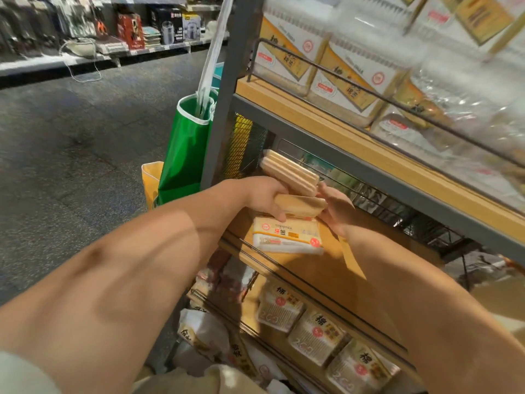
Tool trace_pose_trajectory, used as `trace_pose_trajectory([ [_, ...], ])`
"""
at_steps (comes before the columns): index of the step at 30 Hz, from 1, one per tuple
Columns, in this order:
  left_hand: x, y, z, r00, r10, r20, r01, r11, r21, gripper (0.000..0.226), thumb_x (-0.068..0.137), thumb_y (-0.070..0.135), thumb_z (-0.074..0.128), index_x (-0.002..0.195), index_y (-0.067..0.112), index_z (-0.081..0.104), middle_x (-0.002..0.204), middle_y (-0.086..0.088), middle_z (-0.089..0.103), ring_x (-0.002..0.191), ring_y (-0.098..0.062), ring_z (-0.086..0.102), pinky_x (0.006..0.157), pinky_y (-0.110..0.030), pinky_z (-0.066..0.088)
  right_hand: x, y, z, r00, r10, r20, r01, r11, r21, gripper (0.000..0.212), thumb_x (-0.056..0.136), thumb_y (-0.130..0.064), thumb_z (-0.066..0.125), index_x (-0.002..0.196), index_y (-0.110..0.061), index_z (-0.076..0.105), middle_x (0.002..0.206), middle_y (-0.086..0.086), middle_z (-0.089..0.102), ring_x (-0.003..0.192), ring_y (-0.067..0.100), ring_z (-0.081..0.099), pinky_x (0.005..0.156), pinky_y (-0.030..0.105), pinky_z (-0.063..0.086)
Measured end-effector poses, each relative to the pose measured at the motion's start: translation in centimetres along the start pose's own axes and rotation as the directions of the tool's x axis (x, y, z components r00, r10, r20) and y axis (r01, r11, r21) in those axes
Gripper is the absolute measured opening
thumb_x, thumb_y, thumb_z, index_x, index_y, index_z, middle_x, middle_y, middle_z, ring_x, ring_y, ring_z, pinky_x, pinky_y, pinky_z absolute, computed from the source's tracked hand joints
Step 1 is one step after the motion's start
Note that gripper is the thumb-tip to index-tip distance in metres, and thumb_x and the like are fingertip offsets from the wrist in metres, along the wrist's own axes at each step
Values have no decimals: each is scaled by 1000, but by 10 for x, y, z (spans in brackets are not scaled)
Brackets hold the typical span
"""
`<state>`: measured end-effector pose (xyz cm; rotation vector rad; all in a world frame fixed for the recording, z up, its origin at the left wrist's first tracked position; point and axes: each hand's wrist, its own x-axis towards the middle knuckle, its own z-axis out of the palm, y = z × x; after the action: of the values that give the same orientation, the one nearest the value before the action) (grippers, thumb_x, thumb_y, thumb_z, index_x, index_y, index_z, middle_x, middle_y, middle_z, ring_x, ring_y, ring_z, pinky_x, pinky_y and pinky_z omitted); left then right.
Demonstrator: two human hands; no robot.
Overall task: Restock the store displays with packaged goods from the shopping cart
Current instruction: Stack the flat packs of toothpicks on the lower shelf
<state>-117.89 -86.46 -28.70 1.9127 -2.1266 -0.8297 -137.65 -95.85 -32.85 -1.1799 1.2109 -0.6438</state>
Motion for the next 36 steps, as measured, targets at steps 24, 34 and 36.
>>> trace_pose_trajectory([
  [24, -11, -5, -12, 989, -130, -74, 129, 991, -23, 37, 89, 27, 71, 125, 25, 65, 113, 5, 66, 100, -17, 61, 85, -33, 53, 18, -32, 4, 995, 25, 97, 22, 890, -455, 25, 96, -41, 59, 113, -24, 53, 113, -2, 60, 106, 12, 57, 88, 23, 45],
  [34, -18, -12, -3, 985, -125, -118, 103, 979, -179, 27, 88, 23, 73, 114, 25, 69, 99, 10, 64, 96, -14, 61, 81, -27, 46, 48, -19, 8, 980, -190, 59, 169, 637, -752, 66, 82, -71, 57, 130, -27, 57, 124, 4, 63, 105, 21, 59, 96, 37, 50],
  [36, -19, -12, -3, 984, -125, -124, 100, 977, -188, 28, 88, 24, 73, 115, 24, 69, 103, 8, 66, 97, -14, 62, 79, -27, 47, 47, -20, 6, 968, -224, 110, 226, 601, -766, 59, 90, -63, 53, 135, -26, 54, 126, 5, 62, 105, 20, 59, 91, 31, 46],
])
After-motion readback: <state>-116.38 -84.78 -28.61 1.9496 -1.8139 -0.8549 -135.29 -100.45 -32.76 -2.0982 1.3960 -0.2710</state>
